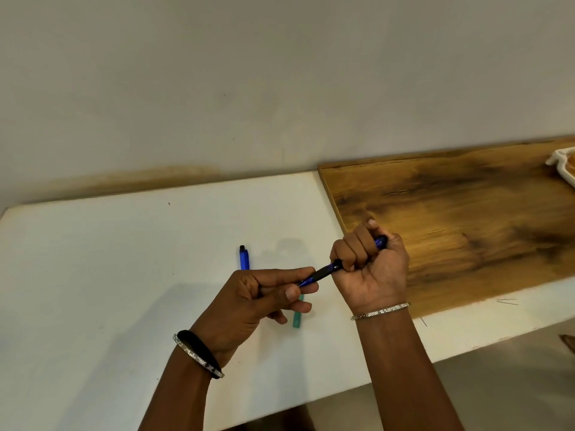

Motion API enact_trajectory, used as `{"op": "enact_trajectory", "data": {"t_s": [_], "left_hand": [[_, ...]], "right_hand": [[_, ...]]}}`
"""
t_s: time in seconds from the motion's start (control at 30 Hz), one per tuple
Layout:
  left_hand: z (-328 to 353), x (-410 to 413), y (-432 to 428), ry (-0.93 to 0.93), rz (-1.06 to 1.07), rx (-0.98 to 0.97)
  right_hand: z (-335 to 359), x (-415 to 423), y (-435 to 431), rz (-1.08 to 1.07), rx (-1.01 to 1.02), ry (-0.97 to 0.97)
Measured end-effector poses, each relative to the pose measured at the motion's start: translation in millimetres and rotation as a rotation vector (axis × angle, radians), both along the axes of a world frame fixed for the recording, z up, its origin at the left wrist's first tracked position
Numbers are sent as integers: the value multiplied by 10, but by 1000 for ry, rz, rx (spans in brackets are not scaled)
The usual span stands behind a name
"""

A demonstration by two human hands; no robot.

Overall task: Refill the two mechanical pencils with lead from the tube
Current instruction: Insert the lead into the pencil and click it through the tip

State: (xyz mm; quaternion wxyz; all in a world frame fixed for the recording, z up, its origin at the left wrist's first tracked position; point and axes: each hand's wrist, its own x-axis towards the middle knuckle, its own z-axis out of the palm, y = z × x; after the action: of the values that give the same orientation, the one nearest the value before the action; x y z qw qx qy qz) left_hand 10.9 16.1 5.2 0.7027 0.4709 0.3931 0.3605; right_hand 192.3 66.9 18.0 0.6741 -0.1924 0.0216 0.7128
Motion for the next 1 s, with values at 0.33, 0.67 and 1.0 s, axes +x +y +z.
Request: {"op": "enact_trajectory", "data": {"t_s": [0.33,0.67,1.0], "left_hand": [[-22,-47,-5,-26,-21,10],[-41,-44,6,-37,-20,27],[-44,-55,8,-31,-31,42]], "right_hand": [[8,-42,-13,0,35,43],[44,-45,-16,2,52,17],[40,-49,-28,26,91,25]]}}
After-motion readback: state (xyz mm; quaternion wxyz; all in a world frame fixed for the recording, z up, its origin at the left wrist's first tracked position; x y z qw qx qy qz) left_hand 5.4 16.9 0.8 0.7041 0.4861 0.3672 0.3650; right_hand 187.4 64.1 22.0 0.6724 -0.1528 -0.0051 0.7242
